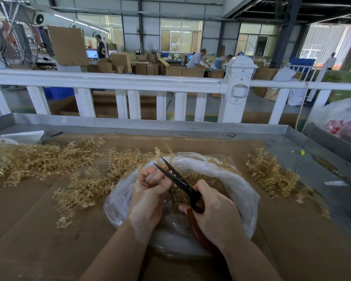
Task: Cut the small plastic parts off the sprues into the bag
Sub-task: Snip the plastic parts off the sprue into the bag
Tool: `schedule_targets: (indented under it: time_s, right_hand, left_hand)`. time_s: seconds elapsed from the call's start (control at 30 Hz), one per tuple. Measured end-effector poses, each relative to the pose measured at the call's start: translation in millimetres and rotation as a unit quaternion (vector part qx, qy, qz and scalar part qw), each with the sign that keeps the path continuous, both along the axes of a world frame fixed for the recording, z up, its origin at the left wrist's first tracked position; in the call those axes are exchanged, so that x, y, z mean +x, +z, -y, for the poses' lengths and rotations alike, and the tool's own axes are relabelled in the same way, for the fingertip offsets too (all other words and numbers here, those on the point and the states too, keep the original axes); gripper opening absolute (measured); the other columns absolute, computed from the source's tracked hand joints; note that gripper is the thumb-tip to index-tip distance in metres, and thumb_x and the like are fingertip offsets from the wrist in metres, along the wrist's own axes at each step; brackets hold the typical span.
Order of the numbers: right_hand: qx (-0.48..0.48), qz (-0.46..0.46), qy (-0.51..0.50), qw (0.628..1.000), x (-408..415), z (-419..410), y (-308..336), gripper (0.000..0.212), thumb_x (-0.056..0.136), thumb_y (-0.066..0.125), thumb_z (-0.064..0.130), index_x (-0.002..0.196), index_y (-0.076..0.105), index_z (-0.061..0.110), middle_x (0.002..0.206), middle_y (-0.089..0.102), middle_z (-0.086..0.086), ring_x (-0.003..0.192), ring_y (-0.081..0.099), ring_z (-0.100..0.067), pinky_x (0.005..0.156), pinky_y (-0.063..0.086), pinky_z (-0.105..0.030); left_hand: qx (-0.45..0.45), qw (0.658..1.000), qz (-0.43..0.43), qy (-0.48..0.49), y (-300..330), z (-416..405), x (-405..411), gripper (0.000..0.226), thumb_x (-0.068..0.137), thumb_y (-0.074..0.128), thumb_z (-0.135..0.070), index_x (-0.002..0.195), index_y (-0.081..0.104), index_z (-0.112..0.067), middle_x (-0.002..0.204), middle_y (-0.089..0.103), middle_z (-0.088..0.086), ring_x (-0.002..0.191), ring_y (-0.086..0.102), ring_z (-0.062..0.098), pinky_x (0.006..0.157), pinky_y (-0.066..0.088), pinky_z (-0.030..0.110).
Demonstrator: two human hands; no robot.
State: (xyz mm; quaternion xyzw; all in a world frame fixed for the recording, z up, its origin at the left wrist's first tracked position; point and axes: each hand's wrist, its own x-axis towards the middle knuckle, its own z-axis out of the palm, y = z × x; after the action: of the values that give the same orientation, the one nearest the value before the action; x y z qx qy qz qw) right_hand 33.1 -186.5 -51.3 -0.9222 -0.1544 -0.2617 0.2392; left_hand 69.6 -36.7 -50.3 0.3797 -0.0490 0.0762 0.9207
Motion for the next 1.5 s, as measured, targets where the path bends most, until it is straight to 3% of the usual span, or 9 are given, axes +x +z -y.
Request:
schedule_targets:
  time_s: [0.2, 0.4, 0.53, 0.67, 0.8, 0.97, 1.1, 1.27, 1.5]
  right_hand:
    - [-0.001, 0.008, -0.002, 1.000, -1.2, 0.1, 1.4, 0.035, 0.073, 0.070, 0.053, 0.088, 0.051, 0.027, 0.068, 0.056, 0.016, 0.060, 0.042, 0.007, 0.048, 0.028, 0.001]
    - [0.018, 0.001, -0.019, 1.000, -1.7, -0.8, 0.9, 0.036, 0.070, 0.068, 0.057, 0.089, 0.052, 0.030, 0.075, 0.060, 0.018, 0.066, 0.049, 0.005, 0.053, 0.025, 0.000]
    - [0.000, -0.013, -0.010, 1.000, 0.4, 0.4, -2.6, 0.037, 0.075, 0.061, 0.059, 0.095, 0.050, 0.030, 0.082, 0.060, 0.015, 0.076, 0.056, -0.003, 0.063, 0.039, -0.012]
    - [-0.024, -0.025, -0.006, 0.999, 1.2, 1.7, -3.7, 0.039, 0.077, 0.055, 0.061, 0.100, 0.050, 0.030, 0.085, 0.057, 0.014, 0.081, 0.054, -0.006, 0.069, 0.039, -0.016]
    - [-0.028, -0.026, 0.001, 0.999, 0.6, 1.1, -3.4, 0.038, 0.078, 0.061, 0.057, 0.101, 0.051, 0.029, 0.086, 0.057, 0.013, 0.082, 0.054, -0.007, 0.070, 0.042, -0.017]
    - [-0.020, -0.033, 0.011, 0.999, 0.1, 0.8, -3.1, 0.037, 0.079, 0.060, 0.057, 0.101, 0.050, 0.029, 0.089, 0.057, 0.013, 0.085, 0.054, -0.007, 0.074, 0.045, -0.019]
    - [-0.006, -0.029, 0.008, 1.000, -0.4, -0.4, -2.1, 0.035, 0.079, 0.058, 0.057, 0.097, 0.050, 0.029, 0.088, 0.057, 0.013, 0.083, 0.053, -0.006, 0.072, 0.043, -0.018]
    - [0.000, -0.022, 0.009, 1.000, -0.9, -0.3, -1.3, 0.035, 0.078, 0.063, 0.055, 0.095, 0.052, 0.026, 0.084, 0.058, 0.013, 0.078, 0.054, -0.005, 0.067, 0.038, -0.013]
    - [0.017, -0.023, 0.014, 0.999, -1.1, 0.1, -1.0, 0.034, 0.077, 0.062, 0.056, 0.094, 0.048, 0.031, 0.085, 0.058, 0.017, 0.082, 0.056, -0.004, 0.069, 0.046, -0.018]
  left_hand:
    - [-0.028, 0.999, -0.013, -0.019, -1.7, -1.2, 1.5, 0.040, 0.066, 0.053, 0.018, 0.087, 0.046, -0.016, 0.055, 0.054, -0.008, 0.060, 0.062, 0.006, 0.078, 0.055, 0.025]
    - [-0.043, 0.999, -0.019, -0.024, -0.5, -1.5, 1.6, 0.043, 0.065, 0.053, 0.017, 0.089, 0.045, -0.017, 0.056, 0.052, -0.007, 0.058, 0.062, 0.007, 0.076, 0.058, 0.025]
    - [-0.036, 0.999, -0.031, -0.018, -0.4, -1.9, 1.0, 0.041, 0.066, 0.054, 0.016, 0.093, 0.048, -0.014, 0.057, 0.054, -0.007, 0.062, 0.064, 0.009, 0.087, 0.054, 0.032]
    - [-0.032, 0.998, -0.046, -0.011, 1.2, -2.3, 0.1, 0.037, 0.073, 0.049, 0.019, 0.093, 0.049, -0.012, 0.057, 0.054, -0.005, 0.062, 0.063, 0.009, 0.080, 0.057, 0.030]
    - [-0.054, 0.996, -0.067, -0.016, 4.6, -2.5, -0.3, 0.034, 0.084, 0.039, 0.022, 0.088, 0.049, -0.010, 0.076, 0.043, 0.005, 0.077, 0.055, 0.017, 0.065, 0.059, 0.023]
    - [-0.058, 0.995, -0.085, -0.012, 5.7, -2.5, 0.0, 0.036, 0.086, 0.036, 0.022, 0.093, 0.051, -0.010, 0.082, 0.047, 0.008, 0.075, 0.065, 0.016, 0.067, 0.059, 0.023]
    - [-0.046, 0.995, -0.087, -0.030, 4.7, 0.1, -0.3, 0.034, 0.077, 0.042, 0.023, 0.093, 0.054, -0.006, 0.064, 0.064, 0.004, 0.067, 0.071, 0.014, 0.063, 0.059, 0.023]
    - [-0.043, 0.995, -0.078, -0.054, 0.9, -1.0, 1.9, 0.036, 0.061, 0.053, 0.014, 0.093, 0.056, -0.002, 0.063, 0.061, 0.004, 0.069, 0.071, 0.015, 0.063, 0.058, 0.023]
    - [-0.018, 0.996, -0.066, -0.065, 1.1, -0.8, -0.5, 0.028, 0.063, 0.051, 0.016, 0.079, 0.055, -0.007, 0.052, 0.052, -0.004, 0.060, 0.067, 0.012, 0.067, 0.059, 0.026]
